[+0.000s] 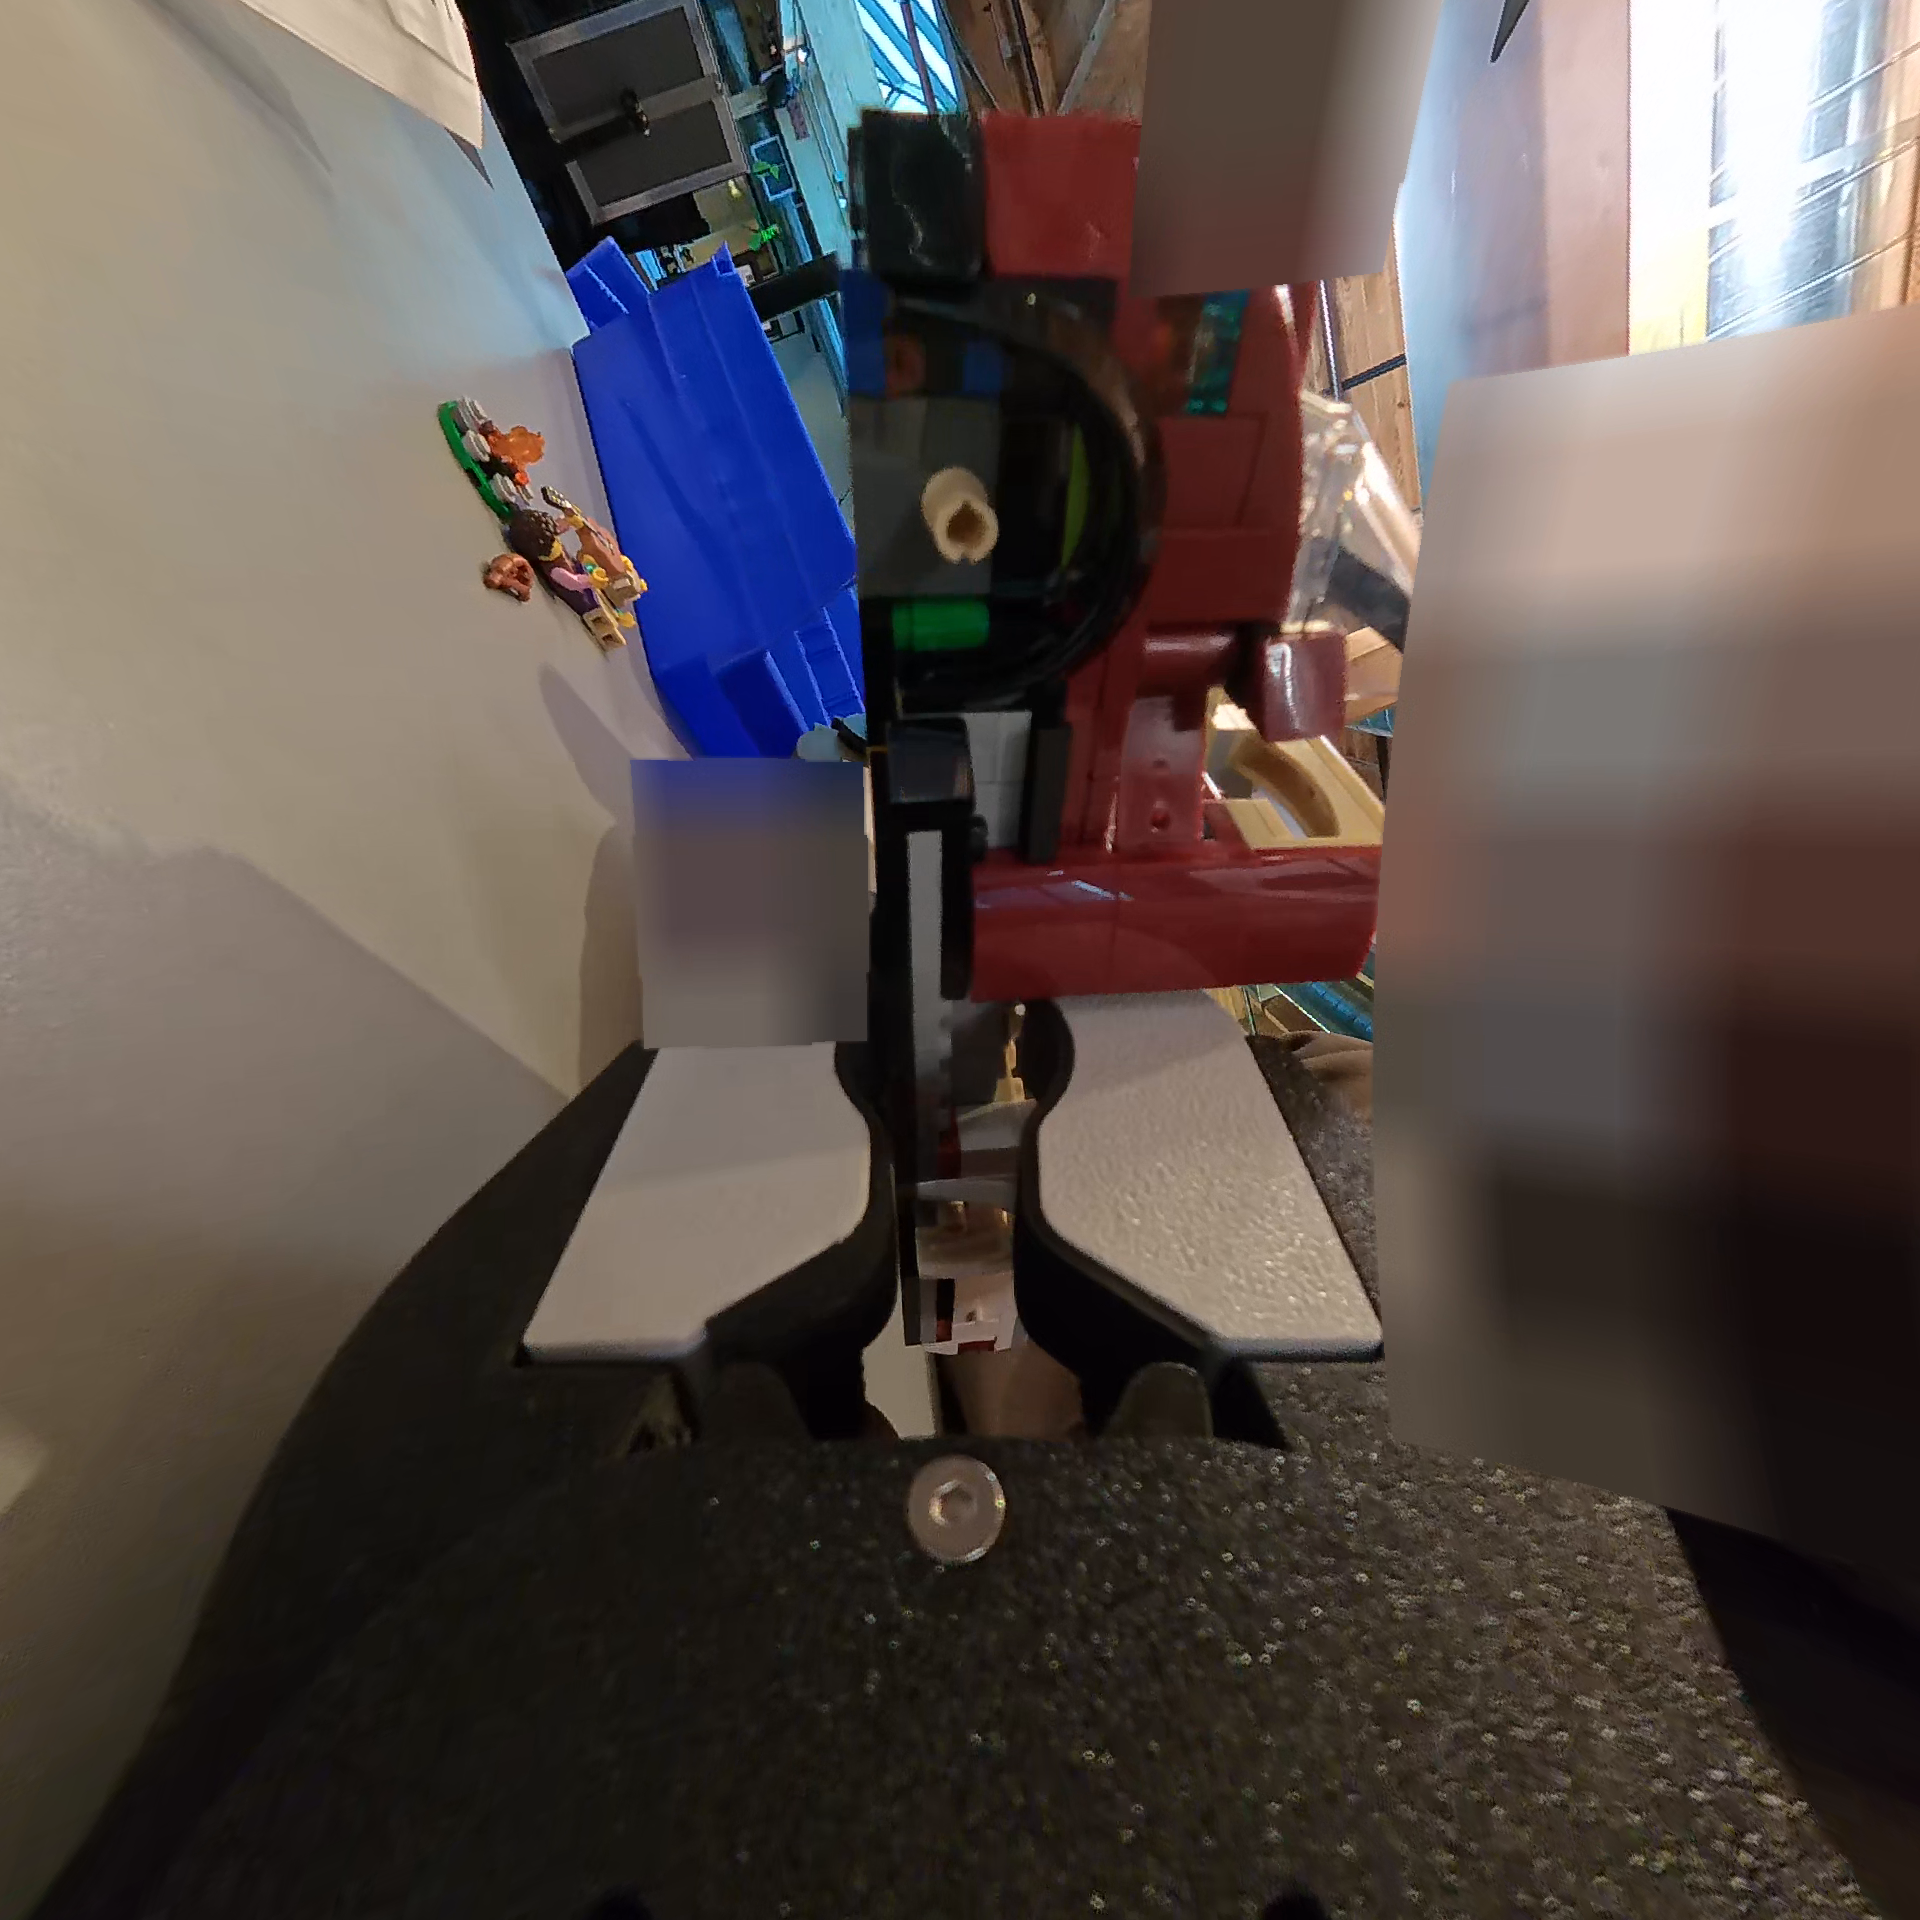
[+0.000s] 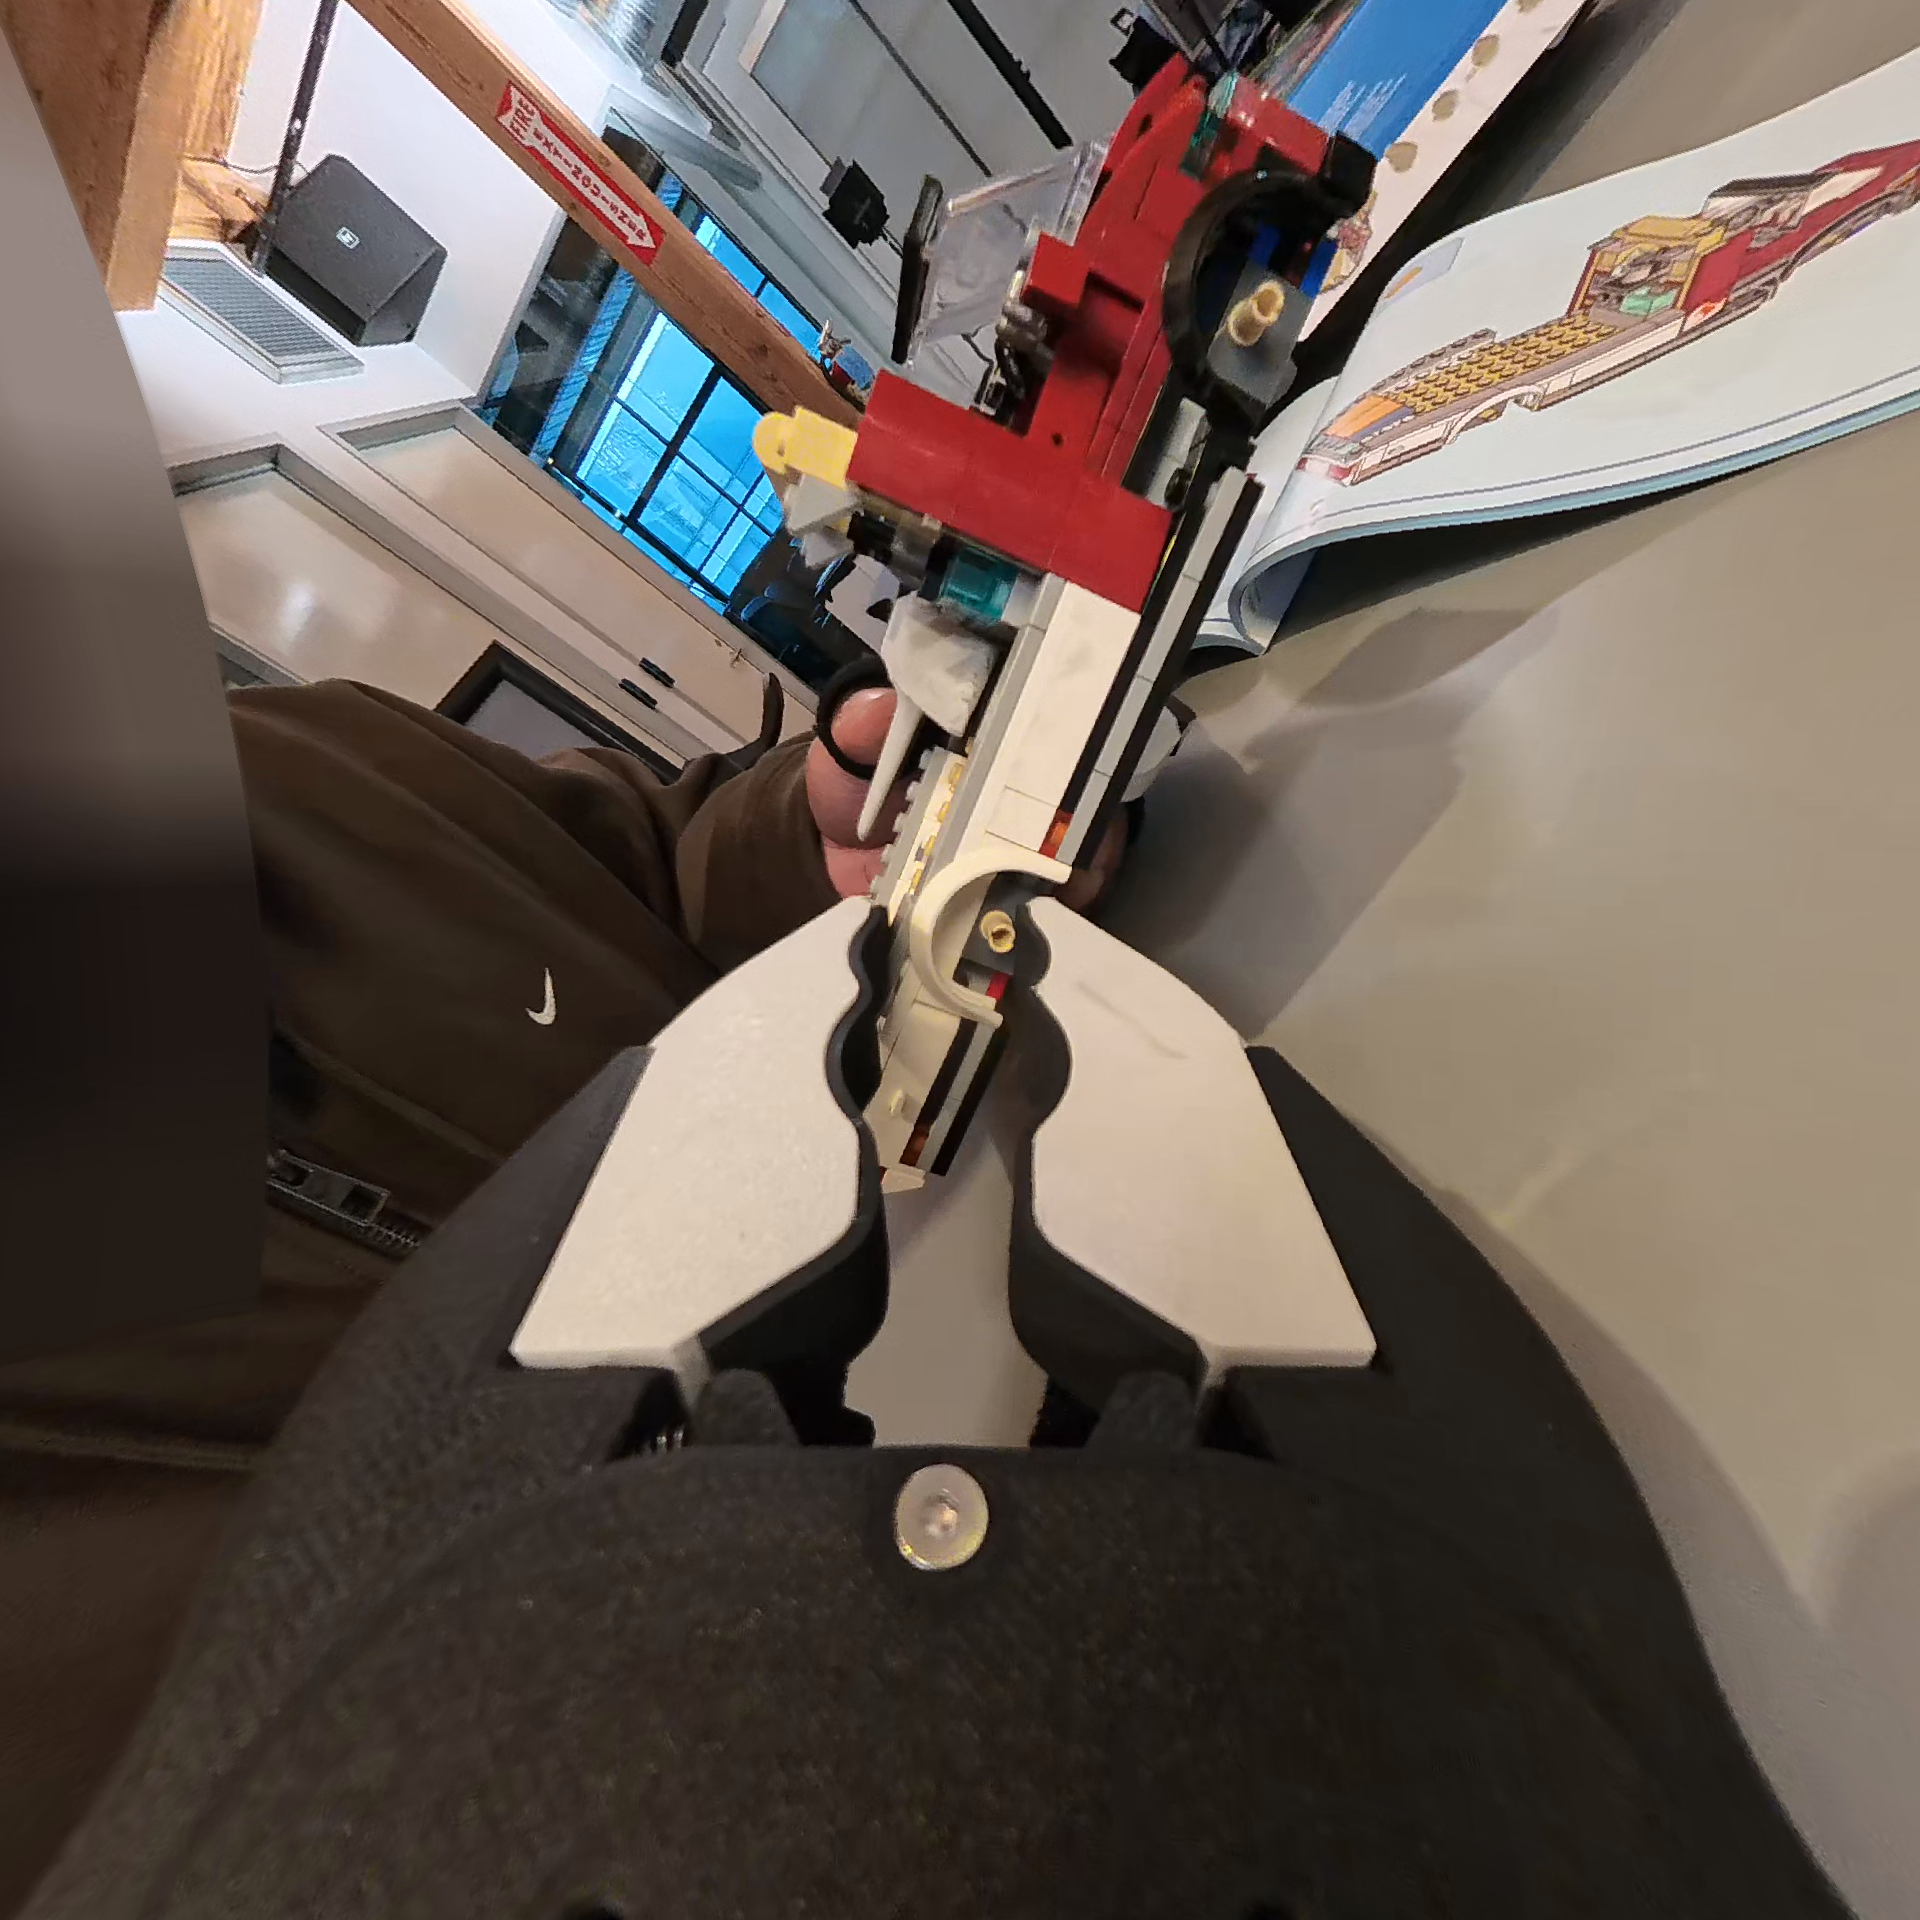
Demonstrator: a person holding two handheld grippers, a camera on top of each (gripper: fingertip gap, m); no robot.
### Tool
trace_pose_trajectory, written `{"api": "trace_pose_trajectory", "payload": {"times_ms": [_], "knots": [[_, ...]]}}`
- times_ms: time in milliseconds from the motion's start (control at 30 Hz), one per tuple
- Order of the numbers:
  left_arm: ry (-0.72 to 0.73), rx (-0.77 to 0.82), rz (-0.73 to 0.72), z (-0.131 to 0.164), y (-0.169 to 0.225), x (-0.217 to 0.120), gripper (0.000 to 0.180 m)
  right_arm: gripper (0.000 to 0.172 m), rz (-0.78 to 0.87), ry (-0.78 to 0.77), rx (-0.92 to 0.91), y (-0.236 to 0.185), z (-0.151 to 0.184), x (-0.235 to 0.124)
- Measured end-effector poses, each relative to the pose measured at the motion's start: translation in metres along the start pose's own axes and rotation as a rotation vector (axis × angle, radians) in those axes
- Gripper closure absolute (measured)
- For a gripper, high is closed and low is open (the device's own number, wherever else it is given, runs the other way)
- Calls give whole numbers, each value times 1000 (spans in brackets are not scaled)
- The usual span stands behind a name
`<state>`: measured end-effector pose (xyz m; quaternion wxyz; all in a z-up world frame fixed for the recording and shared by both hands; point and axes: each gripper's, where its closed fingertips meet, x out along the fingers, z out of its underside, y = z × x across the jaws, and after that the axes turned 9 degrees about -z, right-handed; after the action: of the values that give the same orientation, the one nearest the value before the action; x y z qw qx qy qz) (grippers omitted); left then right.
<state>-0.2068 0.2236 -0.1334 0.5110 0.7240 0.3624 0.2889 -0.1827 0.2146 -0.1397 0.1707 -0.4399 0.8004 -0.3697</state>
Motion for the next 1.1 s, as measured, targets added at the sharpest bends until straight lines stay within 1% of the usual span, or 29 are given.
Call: {"api": "trace_pose_trajectory", "payload": {"times_ms": [400, 567, 633, 733, 900, 1033, 1100], "knots": [[7, 6, -12, 0, -1, 0, 160, 151, 22, 1, 1, 3, 1, 0], [19, -1, -11, -3, -1, -1, 160, 150, 11, 26, 40, 3, -1, 0], [38, -3, 4, -5, 0, -3, 160, 137, 23, 24, 56, 4, 0, -2], [67, -13, 14, -11, 0, -6, 160, 130, 43, 0, 62, 4, 3, -7], [66, 5, 25, -11, 3, -6, 160, 130, 41, -52, 81, -2, 12, -4], [55, 16, 35, -9, 5, -6, 160, 131, 29, -57, 114, -5, 16, 0], [55, 21, 40, -9, 5, -6, 160, 135, 21, -52, 121, -7, 15, 0]]}}
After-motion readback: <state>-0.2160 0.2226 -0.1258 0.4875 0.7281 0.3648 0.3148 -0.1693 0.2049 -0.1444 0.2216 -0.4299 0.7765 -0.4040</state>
